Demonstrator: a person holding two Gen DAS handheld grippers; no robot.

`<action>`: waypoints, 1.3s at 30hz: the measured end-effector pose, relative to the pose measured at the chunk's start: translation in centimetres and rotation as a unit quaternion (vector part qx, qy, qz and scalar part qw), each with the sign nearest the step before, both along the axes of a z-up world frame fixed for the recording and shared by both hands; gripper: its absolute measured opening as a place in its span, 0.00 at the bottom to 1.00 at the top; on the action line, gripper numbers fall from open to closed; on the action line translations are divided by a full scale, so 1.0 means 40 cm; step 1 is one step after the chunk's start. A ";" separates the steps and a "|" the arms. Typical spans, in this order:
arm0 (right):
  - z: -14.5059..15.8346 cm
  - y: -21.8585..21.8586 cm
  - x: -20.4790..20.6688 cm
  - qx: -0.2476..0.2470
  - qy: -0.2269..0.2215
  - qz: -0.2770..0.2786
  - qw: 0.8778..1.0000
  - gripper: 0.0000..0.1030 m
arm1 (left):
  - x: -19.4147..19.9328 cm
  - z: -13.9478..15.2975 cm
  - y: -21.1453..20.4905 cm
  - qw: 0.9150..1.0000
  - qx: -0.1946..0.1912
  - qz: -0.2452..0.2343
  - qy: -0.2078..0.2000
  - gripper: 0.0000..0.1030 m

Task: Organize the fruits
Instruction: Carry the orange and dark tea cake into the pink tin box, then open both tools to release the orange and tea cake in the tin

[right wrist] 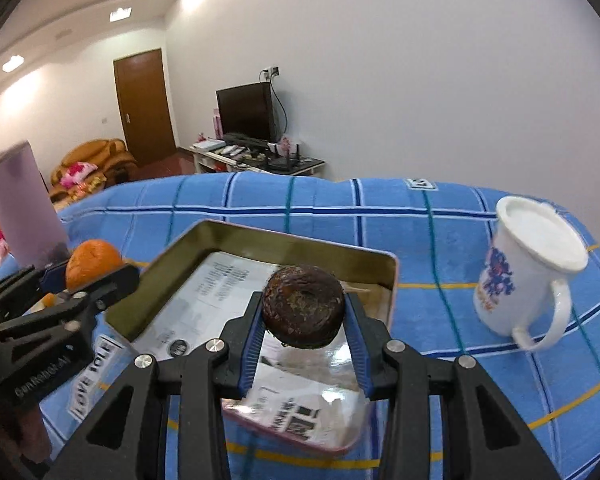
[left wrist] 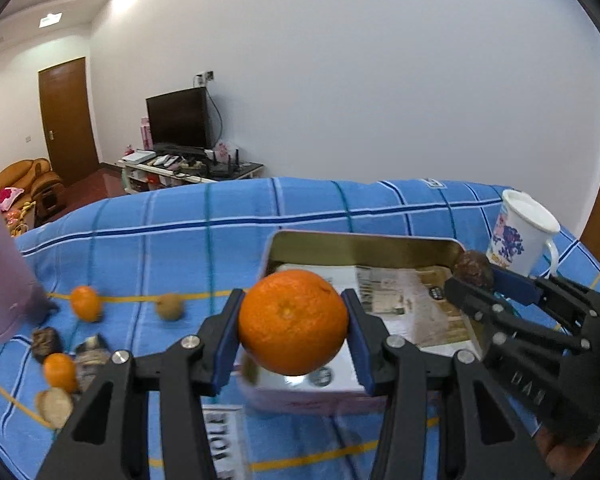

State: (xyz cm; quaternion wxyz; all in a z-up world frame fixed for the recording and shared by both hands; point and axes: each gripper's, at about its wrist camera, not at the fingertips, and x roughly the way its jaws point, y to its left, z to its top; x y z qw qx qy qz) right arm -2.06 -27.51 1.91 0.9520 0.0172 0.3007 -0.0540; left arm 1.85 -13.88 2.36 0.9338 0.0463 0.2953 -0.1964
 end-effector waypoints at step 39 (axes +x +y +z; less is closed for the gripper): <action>-0.046 -0.016 0.023 0.012 0.041 0.006 0.999 0.51 | 0.045 -0.050 -0.042 0.998 0.040 0.040 -0.013 0.78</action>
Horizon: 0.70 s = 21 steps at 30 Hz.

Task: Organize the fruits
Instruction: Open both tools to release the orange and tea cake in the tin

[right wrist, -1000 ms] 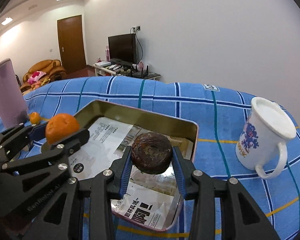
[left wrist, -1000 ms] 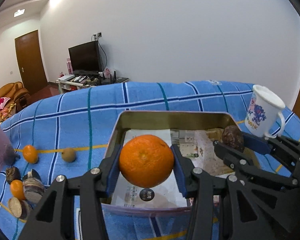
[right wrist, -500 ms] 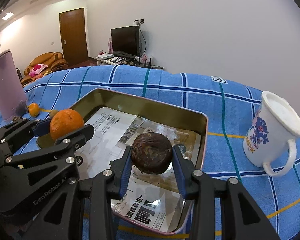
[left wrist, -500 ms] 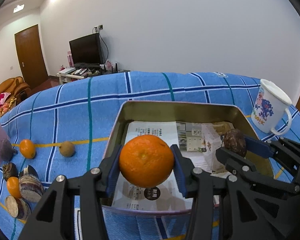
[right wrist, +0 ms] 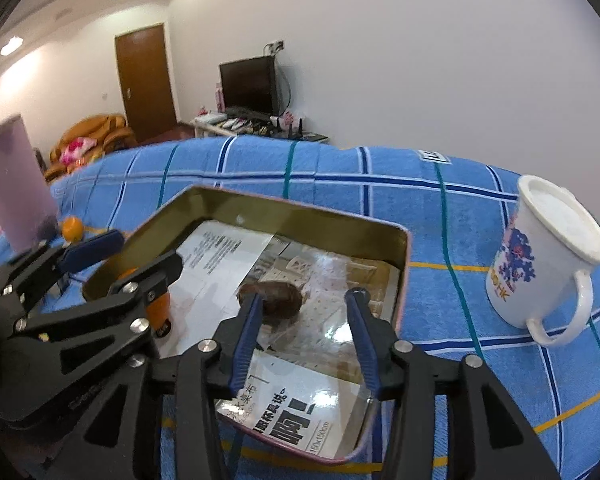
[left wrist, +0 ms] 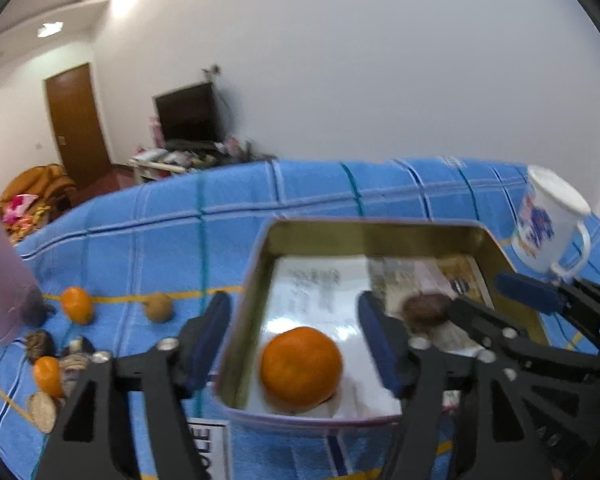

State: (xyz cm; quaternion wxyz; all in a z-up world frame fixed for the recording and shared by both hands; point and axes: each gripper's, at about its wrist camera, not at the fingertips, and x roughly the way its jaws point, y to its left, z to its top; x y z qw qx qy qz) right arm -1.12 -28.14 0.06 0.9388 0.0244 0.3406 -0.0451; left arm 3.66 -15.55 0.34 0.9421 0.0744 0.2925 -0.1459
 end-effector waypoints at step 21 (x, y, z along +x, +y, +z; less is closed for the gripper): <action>0.065 -0.039 -0.082 0.041 -0.147 -0.069 0.986 0.74 | -0.051 0.024 0.107 0.995 0.017 0.072 -0.066 1.00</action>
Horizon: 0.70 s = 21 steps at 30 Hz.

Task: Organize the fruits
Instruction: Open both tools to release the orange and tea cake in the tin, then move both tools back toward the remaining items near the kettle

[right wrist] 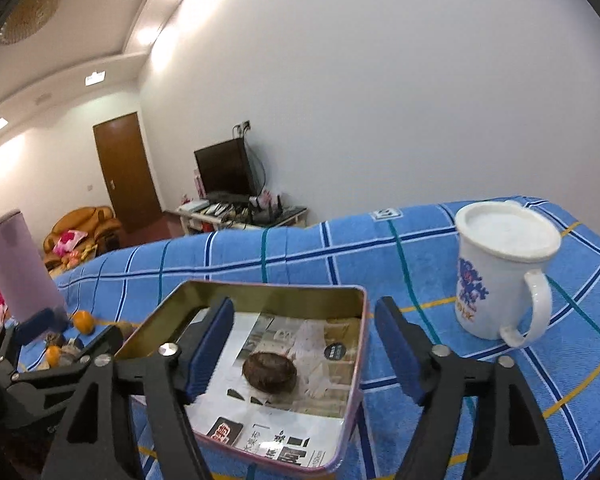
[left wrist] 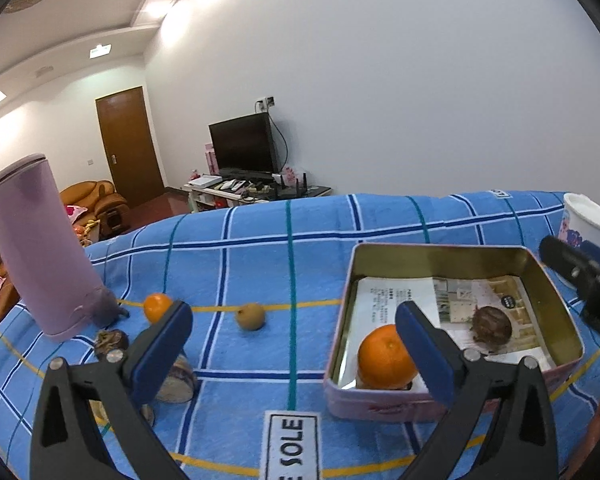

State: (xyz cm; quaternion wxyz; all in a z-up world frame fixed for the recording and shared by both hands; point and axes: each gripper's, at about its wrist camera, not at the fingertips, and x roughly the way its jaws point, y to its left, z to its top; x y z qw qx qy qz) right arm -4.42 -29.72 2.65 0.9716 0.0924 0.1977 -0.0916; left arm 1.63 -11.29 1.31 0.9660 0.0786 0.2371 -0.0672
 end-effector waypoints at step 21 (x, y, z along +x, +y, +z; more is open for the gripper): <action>-0.012 0.078 0.001 -0.002 0.002 -0.012 1.000 0.74 | -0.022 -0.008 0.134 1.000 0.004 0.030 0.008 1.00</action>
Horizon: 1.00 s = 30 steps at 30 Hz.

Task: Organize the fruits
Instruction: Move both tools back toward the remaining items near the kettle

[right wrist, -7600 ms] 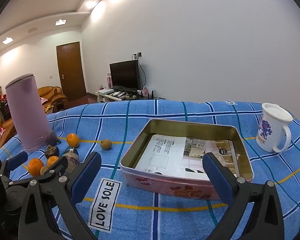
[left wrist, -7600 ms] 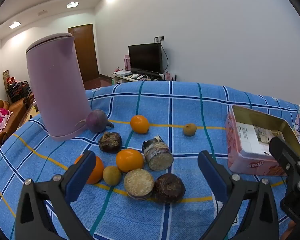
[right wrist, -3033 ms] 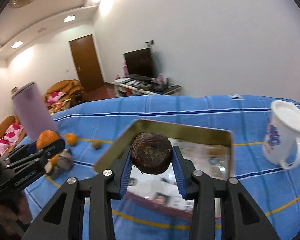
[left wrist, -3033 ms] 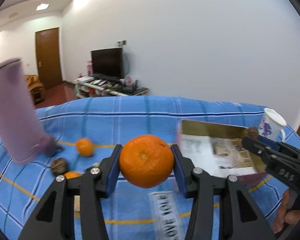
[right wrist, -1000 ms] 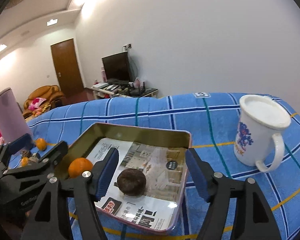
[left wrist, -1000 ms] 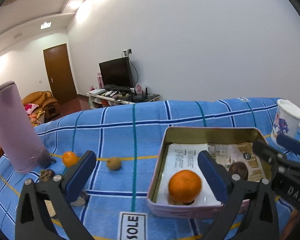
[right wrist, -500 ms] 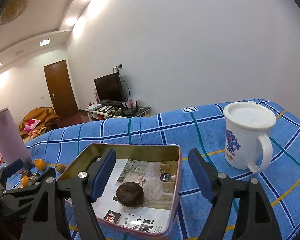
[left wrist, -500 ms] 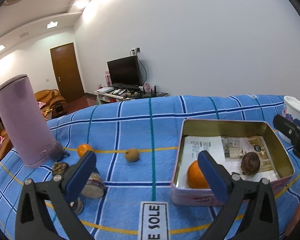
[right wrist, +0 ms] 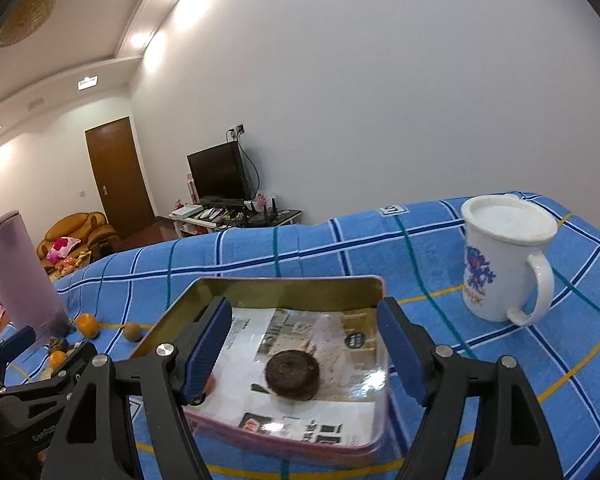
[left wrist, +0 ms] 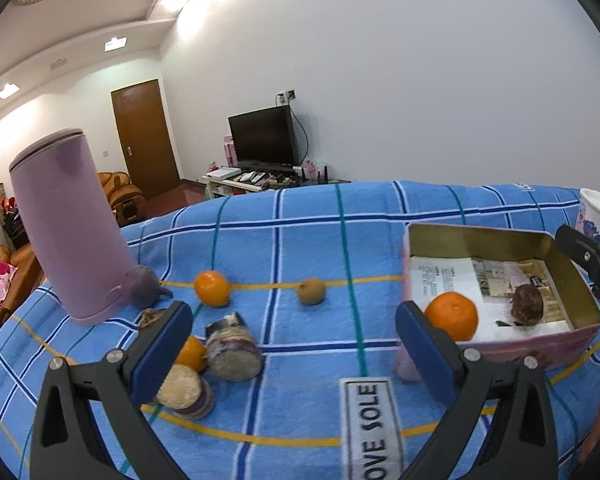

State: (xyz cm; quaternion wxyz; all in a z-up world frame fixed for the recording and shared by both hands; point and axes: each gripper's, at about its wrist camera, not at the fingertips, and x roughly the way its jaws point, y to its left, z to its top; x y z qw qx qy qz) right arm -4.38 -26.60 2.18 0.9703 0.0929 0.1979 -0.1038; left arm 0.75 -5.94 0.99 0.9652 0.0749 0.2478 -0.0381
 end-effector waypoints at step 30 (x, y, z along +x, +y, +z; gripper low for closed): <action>-0.025 0.260 0.062 -0.002 0.033 0.076 0.997 0.74 | 0.027 -0.007 0.213 0.998 -0.014 0.054 0.010 1.00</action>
